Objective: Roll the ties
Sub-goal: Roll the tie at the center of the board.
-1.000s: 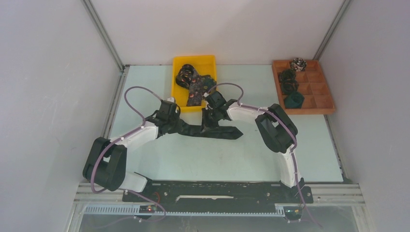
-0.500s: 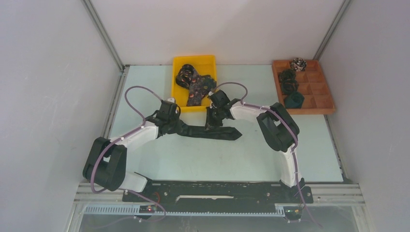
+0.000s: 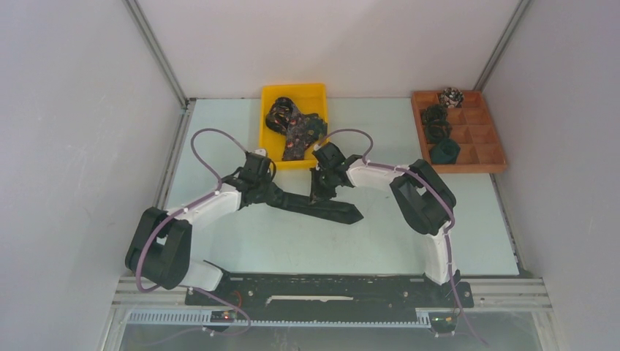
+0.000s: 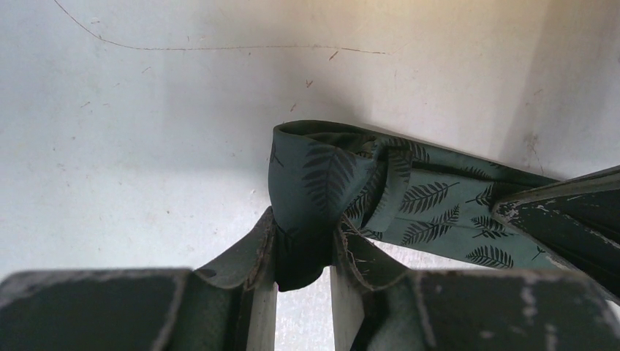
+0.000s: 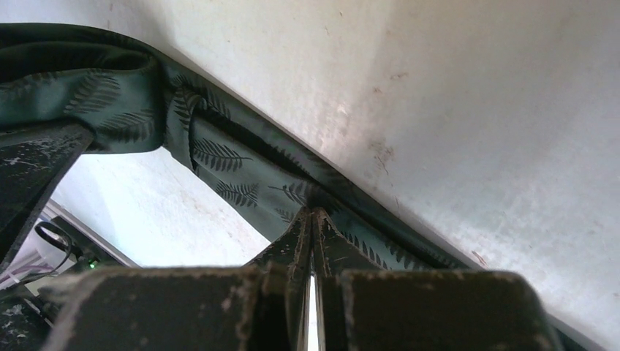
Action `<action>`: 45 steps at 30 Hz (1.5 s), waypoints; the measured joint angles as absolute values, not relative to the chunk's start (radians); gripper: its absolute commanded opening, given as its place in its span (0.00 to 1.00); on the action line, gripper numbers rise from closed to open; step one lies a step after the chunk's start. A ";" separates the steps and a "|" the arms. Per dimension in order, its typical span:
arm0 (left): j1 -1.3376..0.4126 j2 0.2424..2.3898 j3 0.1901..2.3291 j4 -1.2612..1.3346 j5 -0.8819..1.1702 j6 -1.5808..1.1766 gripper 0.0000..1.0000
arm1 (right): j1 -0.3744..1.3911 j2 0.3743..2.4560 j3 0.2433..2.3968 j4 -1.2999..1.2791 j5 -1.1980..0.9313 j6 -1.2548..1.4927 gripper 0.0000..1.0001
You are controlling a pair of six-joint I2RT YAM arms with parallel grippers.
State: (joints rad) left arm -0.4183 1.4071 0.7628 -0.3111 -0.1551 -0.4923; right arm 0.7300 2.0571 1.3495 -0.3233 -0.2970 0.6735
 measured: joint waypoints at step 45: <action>-0.784 1.703 1.029 -0.583 -0.680 -0.435 0.26 | 0.647 1.757 1.210 -0.410 -0.253 0.661 0.03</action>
State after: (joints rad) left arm -0.7841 1.7035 1.0290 -0.5827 -0.6800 -0.4347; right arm 0.6472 1.7565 1.2098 -0.4103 -0.2527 0.6605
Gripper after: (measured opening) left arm 0.285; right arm 0.030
